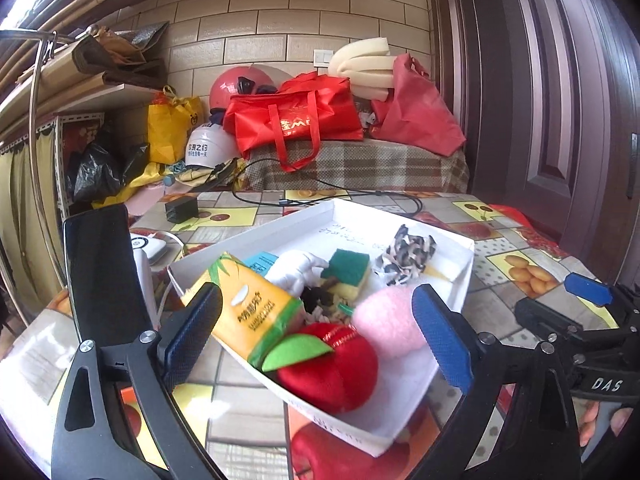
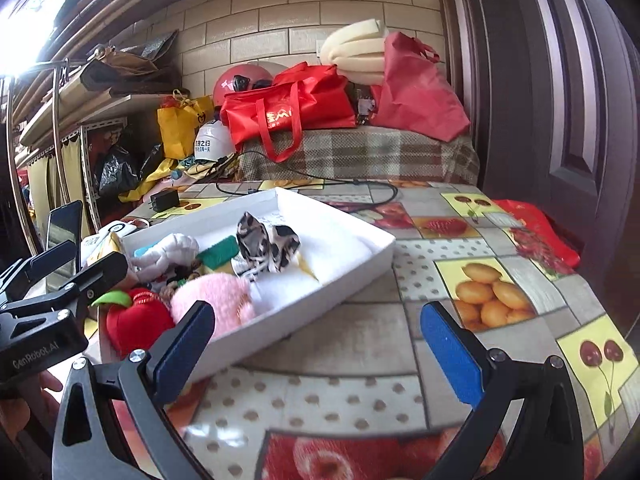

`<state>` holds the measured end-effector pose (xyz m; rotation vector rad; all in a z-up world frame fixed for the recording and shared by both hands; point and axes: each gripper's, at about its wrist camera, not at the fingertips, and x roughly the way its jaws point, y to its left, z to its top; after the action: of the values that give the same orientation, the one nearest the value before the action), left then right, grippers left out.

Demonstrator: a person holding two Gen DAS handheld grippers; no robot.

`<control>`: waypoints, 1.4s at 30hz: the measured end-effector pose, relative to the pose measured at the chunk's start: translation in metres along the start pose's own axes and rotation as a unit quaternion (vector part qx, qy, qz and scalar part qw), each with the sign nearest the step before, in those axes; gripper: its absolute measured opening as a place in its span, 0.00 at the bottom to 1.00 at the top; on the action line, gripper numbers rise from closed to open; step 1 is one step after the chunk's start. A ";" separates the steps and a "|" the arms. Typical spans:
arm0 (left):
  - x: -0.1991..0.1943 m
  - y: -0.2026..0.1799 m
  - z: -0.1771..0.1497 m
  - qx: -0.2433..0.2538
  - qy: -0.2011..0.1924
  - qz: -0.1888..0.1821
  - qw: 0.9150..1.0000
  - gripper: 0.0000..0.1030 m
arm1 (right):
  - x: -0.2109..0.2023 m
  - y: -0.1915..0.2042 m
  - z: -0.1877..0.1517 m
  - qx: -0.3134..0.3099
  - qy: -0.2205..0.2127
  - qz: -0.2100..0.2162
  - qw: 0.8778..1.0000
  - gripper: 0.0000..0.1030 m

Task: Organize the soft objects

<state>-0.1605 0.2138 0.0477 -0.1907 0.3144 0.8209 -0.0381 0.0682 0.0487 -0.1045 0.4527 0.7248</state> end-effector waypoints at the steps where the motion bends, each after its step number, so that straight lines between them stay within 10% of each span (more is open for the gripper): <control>1: -0.003 -0.001 -0.002 -0.003 0.004 -0.004 1.000 0.94 | -0.006 -0.005 -0.003 0.007 -0.002 -0.001 1.000 1.00; 7: -0.020 -0.006 -0.014 -0.033 0.041 -0.037 0.998 0.94 | -0.055 -0.025 -0.022 0.029 -0.035 -0.001 0.999 1.00; 17: -0.082 -0.031 -0.015 -0.028 0.035 0.060 0.997 0.94 | -0.140 -0.032 -0.043 0.028 -0.129 -0.054 0.990 1.00; 25: -0.120 -0.043 -0.011 -0.014 0.051 0.084 0.995 0.94 | -0.179 -0.034 -0.061 0.087 -0.214 -0.252 0.940 1.00; 42: -0.140 -0.066 -0.011 0.004 0.073 0.063 0.995 0.94 | -0.174 -0.056 -0.068 0.129 -0.164 -0.167 0.964 1.00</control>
<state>-0.2032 0.0702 0.0892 -0.2263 0.4698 0.9317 -0.1400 -0.0977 0.0601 0.1797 0.1998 0.3372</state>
